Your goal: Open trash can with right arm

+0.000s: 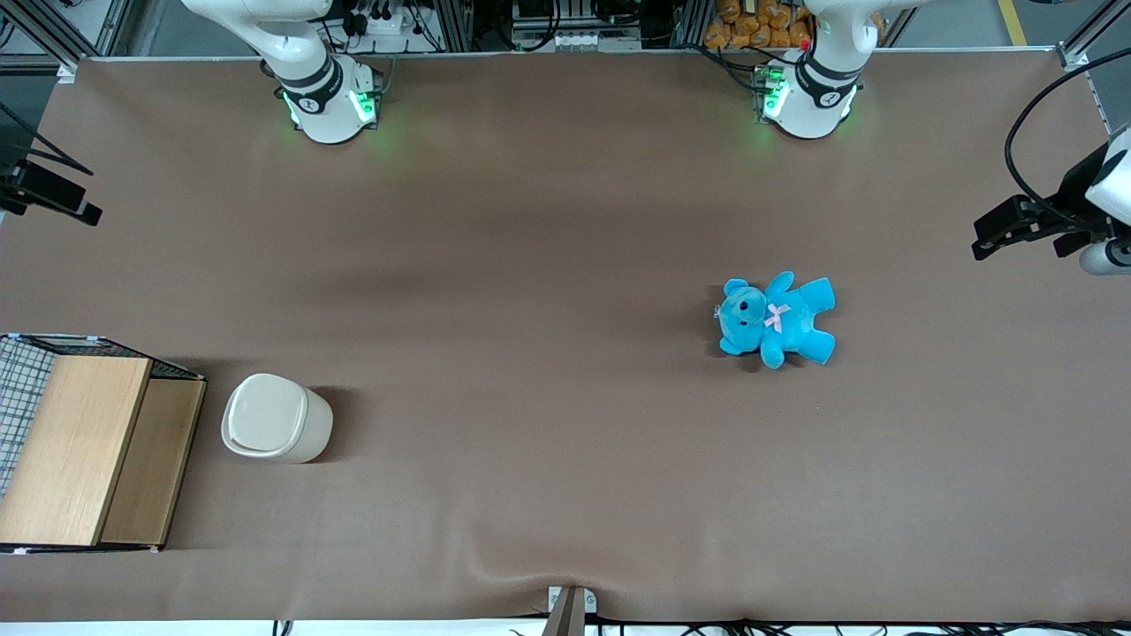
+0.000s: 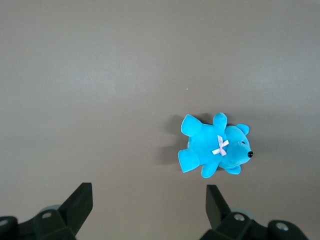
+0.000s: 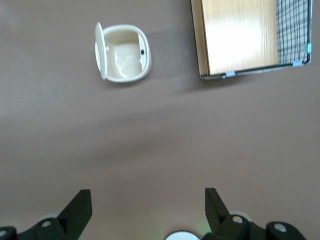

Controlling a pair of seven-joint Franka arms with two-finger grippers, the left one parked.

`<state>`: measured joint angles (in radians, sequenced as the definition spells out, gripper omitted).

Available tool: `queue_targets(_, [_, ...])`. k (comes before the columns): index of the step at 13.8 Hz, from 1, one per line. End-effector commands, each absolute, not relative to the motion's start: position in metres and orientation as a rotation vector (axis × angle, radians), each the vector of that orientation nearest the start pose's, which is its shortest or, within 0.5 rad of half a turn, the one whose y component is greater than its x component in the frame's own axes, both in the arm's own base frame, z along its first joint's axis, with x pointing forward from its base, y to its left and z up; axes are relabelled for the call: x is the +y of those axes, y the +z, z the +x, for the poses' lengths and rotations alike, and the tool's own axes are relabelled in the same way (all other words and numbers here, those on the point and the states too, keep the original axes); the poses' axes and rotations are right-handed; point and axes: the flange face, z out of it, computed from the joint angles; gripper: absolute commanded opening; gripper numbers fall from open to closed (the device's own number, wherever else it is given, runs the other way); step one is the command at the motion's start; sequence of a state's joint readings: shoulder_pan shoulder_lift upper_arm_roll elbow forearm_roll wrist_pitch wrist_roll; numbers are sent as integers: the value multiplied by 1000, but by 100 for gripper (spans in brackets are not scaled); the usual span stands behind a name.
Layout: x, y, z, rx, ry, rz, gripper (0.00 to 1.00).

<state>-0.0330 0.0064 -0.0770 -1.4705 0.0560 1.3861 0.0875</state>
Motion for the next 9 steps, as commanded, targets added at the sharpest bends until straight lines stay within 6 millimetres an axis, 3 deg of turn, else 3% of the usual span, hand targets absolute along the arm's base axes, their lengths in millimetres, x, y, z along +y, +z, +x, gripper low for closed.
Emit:
queue_targets(1, [-55, 656, 529, 281, 170, -3081, 100])
queue_targets(9, [-54, 655, 530, 277, 165, -3082, 100])
